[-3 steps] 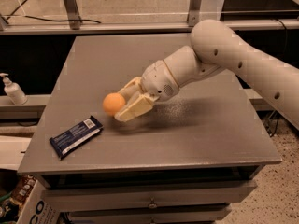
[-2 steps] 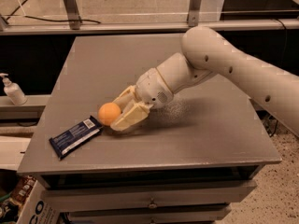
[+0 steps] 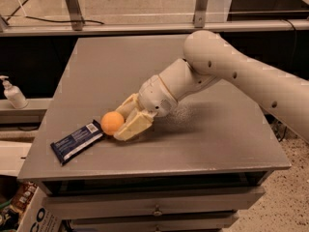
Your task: Move orange near rxbar blueberry
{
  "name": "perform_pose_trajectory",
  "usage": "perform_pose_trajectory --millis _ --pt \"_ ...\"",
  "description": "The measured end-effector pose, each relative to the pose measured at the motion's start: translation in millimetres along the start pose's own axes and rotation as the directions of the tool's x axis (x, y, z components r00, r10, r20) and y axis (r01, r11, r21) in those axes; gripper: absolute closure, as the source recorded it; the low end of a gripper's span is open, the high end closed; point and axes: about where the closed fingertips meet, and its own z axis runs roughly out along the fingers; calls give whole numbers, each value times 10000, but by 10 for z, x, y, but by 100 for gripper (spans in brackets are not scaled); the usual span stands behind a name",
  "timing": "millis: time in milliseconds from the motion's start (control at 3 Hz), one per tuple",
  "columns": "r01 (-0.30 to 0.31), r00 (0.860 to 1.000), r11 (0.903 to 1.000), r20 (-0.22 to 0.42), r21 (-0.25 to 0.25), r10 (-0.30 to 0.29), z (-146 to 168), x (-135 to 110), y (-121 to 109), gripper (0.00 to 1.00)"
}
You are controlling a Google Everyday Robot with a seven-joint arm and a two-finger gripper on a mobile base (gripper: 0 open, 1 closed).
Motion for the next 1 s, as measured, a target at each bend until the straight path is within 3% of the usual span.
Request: perform_pose_trajectory --millis 1000 --pt "-3 10000 10000 -38 -22 3 9 -5 7 14"
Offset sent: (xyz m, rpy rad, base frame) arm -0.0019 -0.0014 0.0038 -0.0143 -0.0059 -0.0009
